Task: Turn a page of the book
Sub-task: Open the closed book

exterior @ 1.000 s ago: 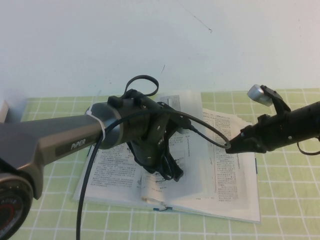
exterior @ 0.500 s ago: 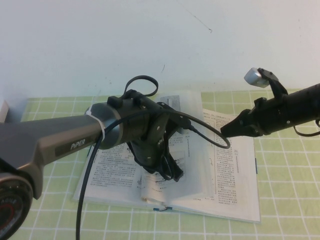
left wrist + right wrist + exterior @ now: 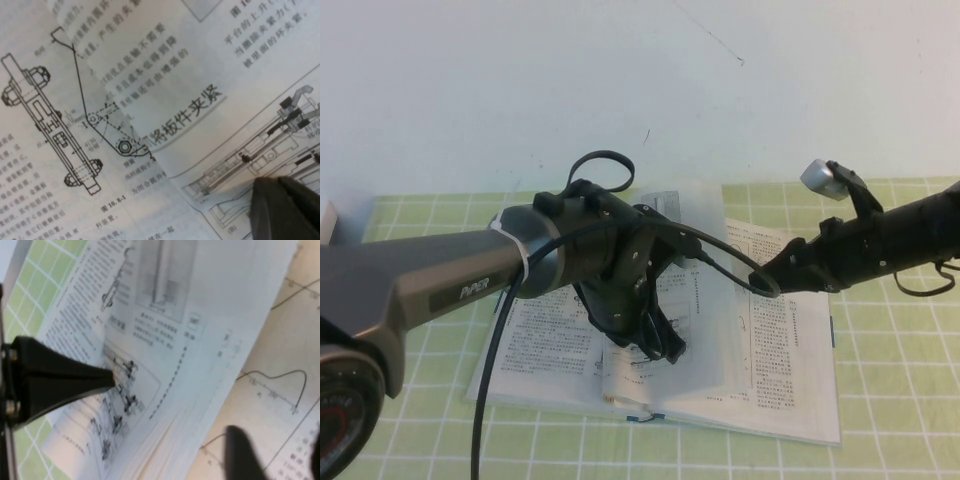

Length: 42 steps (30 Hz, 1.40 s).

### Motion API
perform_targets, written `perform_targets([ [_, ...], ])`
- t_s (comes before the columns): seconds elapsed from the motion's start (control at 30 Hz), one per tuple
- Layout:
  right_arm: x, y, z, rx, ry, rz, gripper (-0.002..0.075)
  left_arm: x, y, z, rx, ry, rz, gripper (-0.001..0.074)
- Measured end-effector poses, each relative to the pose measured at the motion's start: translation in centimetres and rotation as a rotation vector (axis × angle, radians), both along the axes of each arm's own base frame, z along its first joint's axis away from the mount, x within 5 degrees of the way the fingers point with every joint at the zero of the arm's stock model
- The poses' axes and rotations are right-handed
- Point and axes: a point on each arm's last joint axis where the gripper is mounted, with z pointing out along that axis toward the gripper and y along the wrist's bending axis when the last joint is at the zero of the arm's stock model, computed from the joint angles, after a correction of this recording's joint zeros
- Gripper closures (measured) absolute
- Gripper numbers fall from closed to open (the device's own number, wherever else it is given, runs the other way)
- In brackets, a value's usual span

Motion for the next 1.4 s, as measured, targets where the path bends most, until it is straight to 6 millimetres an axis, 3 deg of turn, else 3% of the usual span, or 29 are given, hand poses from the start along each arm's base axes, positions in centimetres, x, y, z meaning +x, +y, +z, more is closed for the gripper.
perform_targets([
  [0.13, 0.3, 0.2, -0.9, 0.042, 0.01, -0.029, 0.0619, 0.0, 0.0, 0.0, -0.003, 0.003, 0.001, 0.0738],
  [0.27, 0.4, 1.1, -1.8, 0.076, 0.019, -0.038, 0.0707, 0.0, 0.0, 0.0, -0.003, 0.003, 0.001, 0.0738],
  [0.53, 0.1, 3.6, -2.5, 0.102, -0.004, 0.0, 0.0727, 0.0, 0.0, 0.0, -0.005, 0.004, 0.002, 0.0738],
  [0.7, 0.1, 3.8, -2.4, 0.108, -0.012, 0.002, 0.0728, 0.0, 0.0, 0.1, -0.007, 0.002, 0.002, 0.0738],
  [0.87, 0.1, 3.9, -2.3, 0.112, -0.021, 0.007, 0.0728, -0.3, 0.3, 2.0, -0.035, -0.049, -0.005, 0.0738],
  [0.97, 0.1, 3.9, -2.3, 0.114, -0.022, 0.008, 0.0728, -0.8, 0.7, 4.9, -0.074, -0.11, -0.018, 0.0738],
  [1.17, 0.1, 3.9, -2.2, 0.13, -0.021, 0.012, 0.0728, -3.7, -0.2, 10.2, -0.157, -0.212, -0.171, 0.0738],
  [1.4, 0.0, 4.1, -1.8, 0.17, -0.026, 0.027, 0.0728, -8.6, -4.6, 10.8, -0.164, -0.224, -0.428, 0.0738],
])
